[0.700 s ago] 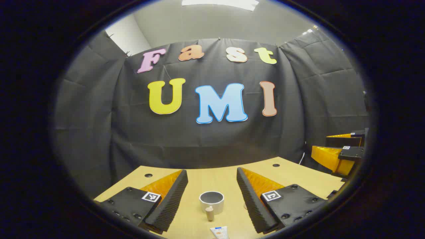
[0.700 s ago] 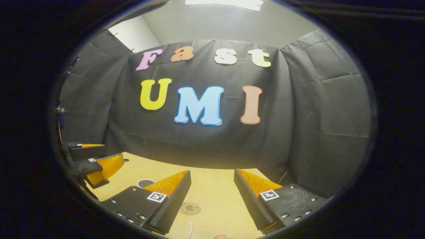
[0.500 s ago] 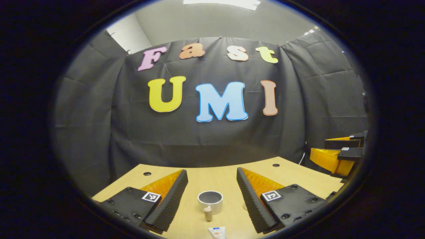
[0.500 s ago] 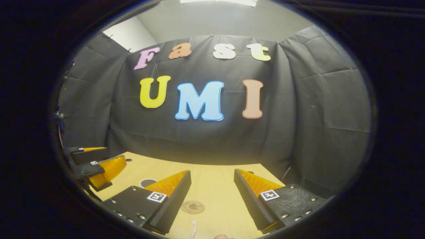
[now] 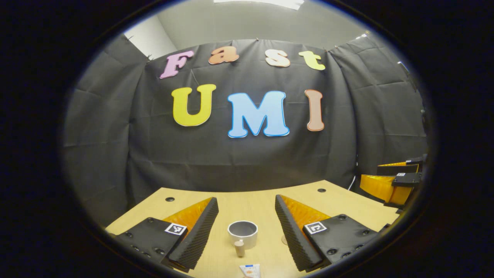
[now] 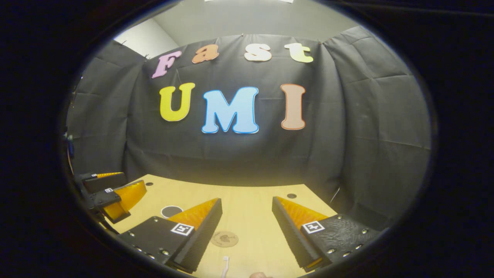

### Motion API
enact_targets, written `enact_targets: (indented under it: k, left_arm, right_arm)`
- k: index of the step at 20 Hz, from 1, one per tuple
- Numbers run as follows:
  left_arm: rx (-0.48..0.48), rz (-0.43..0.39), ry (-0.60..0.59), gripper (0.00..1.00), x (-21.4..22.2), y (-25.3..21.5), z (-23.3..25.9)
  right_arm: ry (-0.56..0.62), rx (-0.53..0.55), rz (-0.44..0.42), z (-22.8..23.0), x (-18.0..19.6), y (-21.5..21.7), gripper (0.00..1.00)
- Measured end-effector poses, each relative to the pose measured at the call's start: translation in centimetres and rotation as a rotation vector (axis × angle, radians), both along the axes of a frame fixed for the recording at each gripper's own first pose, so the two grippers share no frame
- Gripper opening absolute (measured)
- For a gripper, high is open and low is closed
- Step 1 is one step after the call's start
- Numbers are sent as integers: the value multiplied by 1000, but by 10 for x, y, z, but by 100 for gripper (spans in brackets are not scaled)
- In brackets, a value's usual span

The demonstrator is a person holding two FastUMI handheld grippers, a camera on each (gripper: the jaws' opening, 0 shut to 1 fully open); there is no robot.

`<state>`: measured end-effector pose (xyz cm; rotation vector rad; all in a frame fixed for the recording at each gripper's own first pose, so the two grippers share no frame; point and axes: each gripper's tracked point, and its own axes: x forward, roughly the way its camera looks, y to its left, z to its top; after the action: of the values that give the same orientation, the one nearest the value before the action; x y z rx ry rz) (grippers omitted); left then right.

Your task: Put the toothbrush and toothpaste on the desktop into the cup, then pick up the cup and place it on the coaster on the desktop.

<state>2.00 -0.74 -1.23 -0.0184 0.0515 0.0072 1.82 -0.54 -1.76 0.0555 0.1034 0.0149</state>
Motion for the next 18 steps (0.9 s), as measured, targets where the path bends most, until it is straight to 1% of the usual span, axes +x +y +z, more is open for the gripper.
enact_targets:
  k: [4,7,11,12,13,16,18]
  left_arm:
    - [-6,-4,52,92,3,-1,-16]
    - [-58,-36,117,92,4,-9,-33]
    - [-83,-54,236,92,0,-15,-61]
    - [-81,-52,267,95,-2,-15,-70]
    - [-83,-55,298,95,-4,-16,-79]
    - [-105,-53,410,98,-8,-15,-113]
    - [-127,-54,485,93,-12,-16,-132]
  right_arm:
    - [72,19,3,-16,2,2,85]
    - [165,35,14,-36,1,6,87]
    - [291,39,66,-64,-3,21,87]
    - [321,32,79,-72,-5,24,88]
    - [349,29,90,-78,-6,27,87]
    - [425,20,92,-98,-13,32,87]
    - [478,22,93,-111,-15,35,87]
